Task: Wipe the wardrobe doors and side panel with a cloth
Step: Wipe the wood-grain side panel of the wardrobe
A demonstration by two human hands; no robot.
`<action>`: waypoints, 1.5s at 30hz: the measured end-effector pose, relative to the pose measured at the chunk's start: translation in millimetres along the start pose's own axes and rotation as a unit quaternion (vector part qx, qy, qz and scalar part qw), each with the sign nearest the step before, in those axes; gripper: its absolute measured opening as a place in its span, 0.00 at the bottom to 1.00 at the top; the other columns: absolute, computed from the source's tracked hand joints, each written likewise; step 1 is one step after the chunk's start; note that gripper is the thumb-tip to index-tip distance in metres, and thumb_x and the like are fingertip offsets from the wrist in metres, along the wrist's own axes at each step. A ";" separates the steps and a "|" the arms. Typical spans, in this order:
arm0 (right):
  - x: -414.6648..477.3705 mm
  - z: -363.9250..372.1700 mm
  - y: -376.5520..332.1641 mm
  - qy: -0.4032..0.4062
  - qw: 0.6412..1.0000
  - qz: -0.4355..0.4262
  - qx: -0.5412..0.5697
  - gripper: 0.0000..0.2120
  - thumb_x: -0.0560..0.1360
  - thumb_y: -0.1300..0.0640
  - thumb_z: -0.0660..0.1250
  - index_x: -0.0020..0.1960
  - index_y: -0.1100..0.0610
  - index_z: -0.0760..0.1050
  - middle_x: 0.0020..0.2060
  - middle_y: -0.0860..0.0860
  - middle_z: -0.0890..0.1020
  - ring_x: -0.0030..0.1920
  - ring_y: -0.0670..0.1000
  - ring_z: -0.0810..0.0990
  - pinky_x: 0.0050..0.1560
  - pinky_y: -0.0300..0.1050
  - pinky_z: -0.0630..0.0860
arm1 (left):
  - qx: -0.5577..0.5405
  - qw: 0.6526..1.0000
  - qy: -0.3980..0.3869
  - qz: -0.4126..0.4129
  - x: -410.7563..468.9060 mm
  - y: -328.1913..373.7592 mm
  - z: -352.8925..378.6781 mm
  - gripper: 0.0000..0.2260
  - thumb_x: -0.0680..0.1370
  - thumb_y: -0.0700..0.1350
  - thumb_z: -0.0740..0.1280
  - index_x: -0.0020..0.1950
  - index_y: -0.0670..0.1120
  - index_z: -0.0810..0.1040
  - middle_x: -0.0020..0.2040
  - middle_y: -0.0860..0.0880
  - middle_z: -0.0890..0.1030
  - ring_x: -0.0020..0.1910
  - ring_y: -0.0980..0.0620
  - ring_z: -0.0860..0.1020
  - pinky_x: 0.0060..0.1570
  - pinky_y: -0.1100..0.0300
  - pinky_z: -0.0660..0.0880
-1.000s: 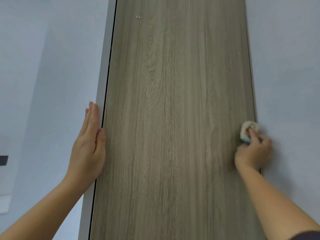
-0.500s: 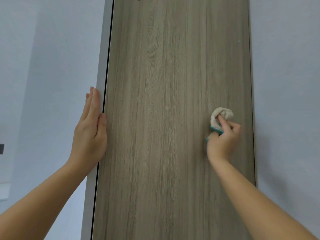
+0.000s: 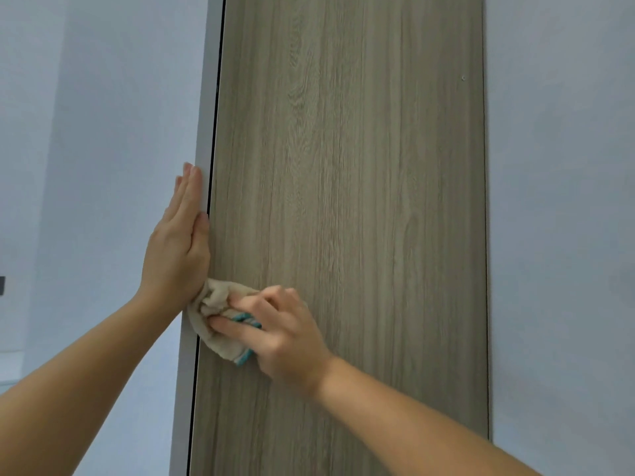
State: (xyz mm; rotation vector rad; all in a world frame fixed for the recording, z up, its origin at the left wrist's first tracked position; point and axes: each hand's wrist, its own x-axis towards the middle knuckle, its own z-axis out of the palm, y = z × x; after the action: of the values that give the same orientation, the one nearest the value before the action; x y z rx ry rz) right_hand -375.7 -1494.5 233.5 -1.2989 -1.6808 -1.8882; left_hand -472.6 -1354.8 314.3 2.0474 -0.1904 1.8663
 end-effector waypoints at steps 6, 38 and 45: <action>-7.9 -27.3 44.3 -0.054 0.998 -0.023 -0.014 0.12 0.77 0.61 0.68 0.58 0.51 0.82 0.55 0.51 0.81 0.50 0.54 0.76 0.46 0.48 0.70 | -0.035 0.999 0.011 -0.030 -18.7 4.5 5.5 0.25 0.83 0.36 0.51 0.79 0.50 0.50 0.78 0.56 0.51 0.76 0.64 0.48 0.69 0.77 0.45; -128.4 -108.6 198.1 0.153 0.767 0.600 -0.166 0.29 0.65 0.76 0.65 0.64 0.60 0.77 0.60 0.60 0.76 0.58 0.62 0.74 0.57 0.46 0.69 | 0.022 1.000 -0.013 -0.004 -43.2 0.2 11.4 0.29 0.82 0.36 0.54 0.79 0.48 0.45 0.79 0.56 0.44 0.76 0.63 0.43 0.70 0.75 0.43; -143.8 -121.0 190.8 0.100 0.706 0.677 -0.181 0.29 0.69 0.72 0.66 0.67 0.55 0.74 0.62 0.61 0.74 0.60 0.61 0.71 0.57 0.45 0.66 | 0.013 1.000 -0.008 -0.002 -42.3 0.6 11.7 0.29 0.82 0.36 0.54 0.79 0.48 0.46 0.79 0.56 0.45 0.76 0.63 0.44 0.69 0.76 0.43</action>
State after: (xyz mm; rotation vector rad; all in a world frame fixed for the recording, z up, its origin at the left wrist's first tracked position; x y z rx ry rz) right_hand -209.5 -1703.3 255.1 -1.6174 0.0651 -1.2285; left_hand -466.9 -1365.5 272.2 2.0792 -0.1676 1.8598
